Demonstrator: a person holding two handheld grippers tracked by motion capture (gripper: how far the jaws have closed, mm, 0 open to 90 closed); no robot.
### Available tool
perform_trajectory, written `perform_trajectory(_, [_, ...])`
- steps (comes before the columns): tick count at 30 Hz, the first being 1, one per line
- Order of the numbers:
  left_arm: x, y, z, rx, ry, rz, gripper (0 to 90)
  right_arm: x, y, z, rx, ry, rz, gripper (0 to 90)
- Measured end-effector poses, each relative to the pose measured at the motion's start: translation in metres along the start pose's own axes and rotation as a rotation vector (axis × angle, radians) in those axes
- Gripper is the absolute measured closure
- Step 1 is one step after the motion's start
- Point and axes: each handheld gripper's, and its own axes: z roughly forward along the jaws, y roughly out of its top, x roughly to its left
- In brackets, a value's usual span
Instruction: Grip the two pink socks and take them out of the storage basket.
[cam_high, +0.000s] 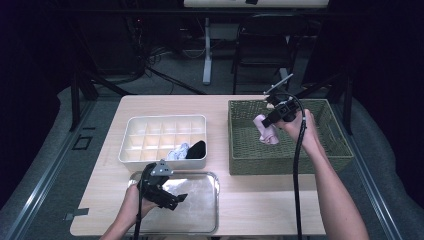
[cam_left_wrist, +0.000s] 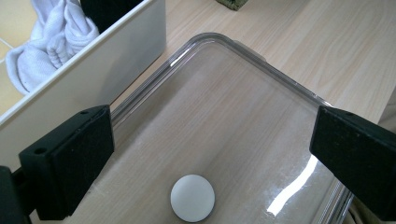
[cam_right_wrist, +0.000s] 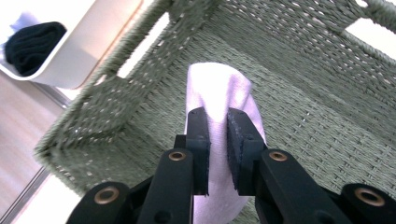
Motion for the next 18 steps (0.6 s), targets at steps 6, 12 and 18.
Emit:
perform_trajectory(6, [-0.001, 0.0, 0.001, -0.004, -0.006, 0.005, 0.1, 0.012, 0.001, -0.011, -0.018, 0.01, -0.025, 80.3])
perform_trajectory(12, [-0.002, 0.0, 0.003, 0.0, -0.007, 0.007, 0.1, 0.023, -0.001, -0.017, -0.027, 0.033, -0.047, 80.2])
perform_trajectory(18, [-0.002, 0.0, 0.001, 0.001, -0.001, 0.011, 0.1, 0.035, -0.005, -0.024, -0.032, 0.046, -0.068, 80.1])
